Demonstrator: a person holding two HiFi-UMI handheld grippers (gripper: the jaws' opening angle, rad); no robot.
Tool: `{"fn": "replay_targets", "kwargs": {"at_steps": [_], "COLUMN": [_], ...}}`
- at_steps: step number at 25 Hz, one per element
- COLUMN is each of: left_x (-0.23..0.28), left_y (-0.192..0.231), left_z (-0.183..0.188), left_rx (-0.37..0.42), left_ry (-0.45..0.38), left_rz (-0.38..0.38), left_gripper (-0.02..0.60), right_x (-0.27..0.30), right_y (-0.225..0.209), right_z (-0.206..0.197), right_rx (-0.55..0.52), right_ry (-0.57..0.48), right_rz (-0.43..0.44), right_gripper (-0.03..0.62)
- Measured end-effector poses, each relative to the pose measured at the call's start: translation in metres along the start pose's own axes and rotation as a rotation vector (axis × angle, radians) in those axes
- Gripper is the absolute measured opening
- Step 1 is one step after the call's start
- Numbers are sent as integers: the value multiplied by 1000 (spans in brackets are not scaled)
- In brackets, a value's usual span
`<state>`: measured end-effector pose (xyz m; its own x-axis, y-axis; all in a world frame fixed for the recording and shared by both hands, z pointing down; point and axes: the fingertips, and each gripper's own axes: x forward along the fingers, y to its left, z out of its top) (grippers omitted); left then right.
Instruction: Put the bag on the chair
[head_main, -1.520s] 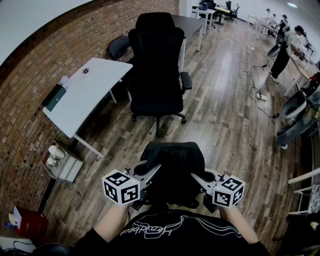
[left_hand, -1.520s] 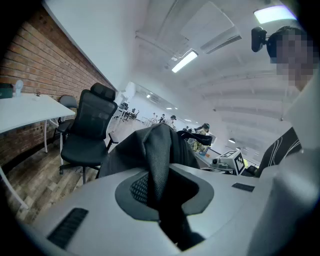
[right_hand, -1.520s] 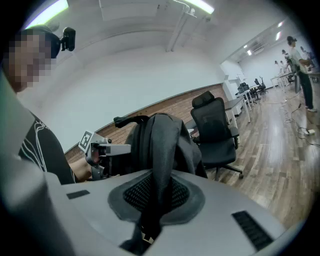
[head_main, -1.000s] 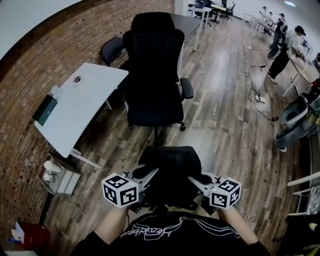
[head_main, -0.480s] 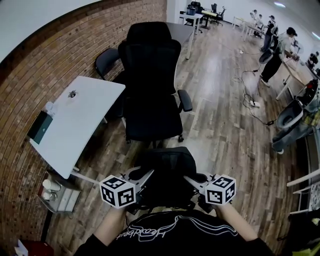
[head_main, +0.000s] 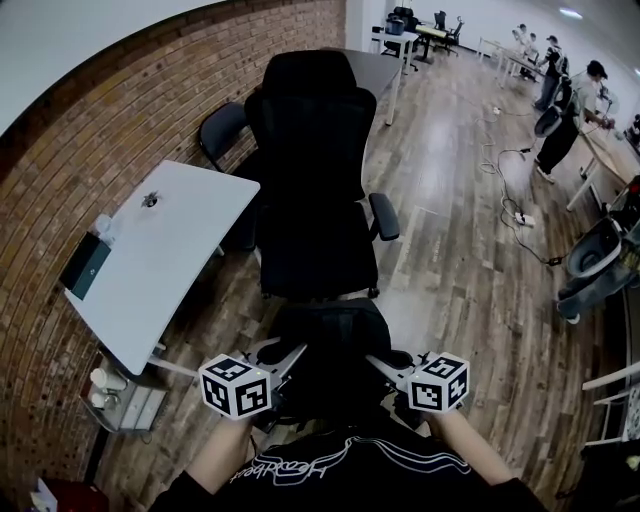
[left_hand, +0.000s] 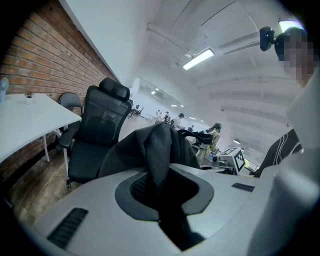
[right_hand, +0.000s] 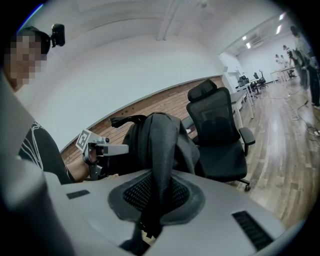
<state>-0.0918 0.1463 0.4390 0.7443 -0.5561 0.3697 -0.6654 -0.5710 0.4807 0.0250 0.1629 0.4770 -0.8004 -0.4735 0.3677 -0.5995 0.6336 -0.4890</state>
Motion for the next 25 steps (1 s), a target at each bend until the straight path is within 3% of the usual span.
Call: {"fn": "replay_targets", "kwargs": {"at_steps": [13, 25], "left_x": [94, 175], "left_y": [122, 194], "left_z": [74, 155], "left_rx": [-81, -33], "left_ry": [39, 48], "left_rz": [72, 98], "left_gripper": [69, 69], "right_x": [107, 165], "right_y": [-117, -208], "right_z": [80, 161], "right_rx": [42, 28], "right_ry": [54, 41], "right_rz": [51, 32], "right_gripper": [34, 34]}}
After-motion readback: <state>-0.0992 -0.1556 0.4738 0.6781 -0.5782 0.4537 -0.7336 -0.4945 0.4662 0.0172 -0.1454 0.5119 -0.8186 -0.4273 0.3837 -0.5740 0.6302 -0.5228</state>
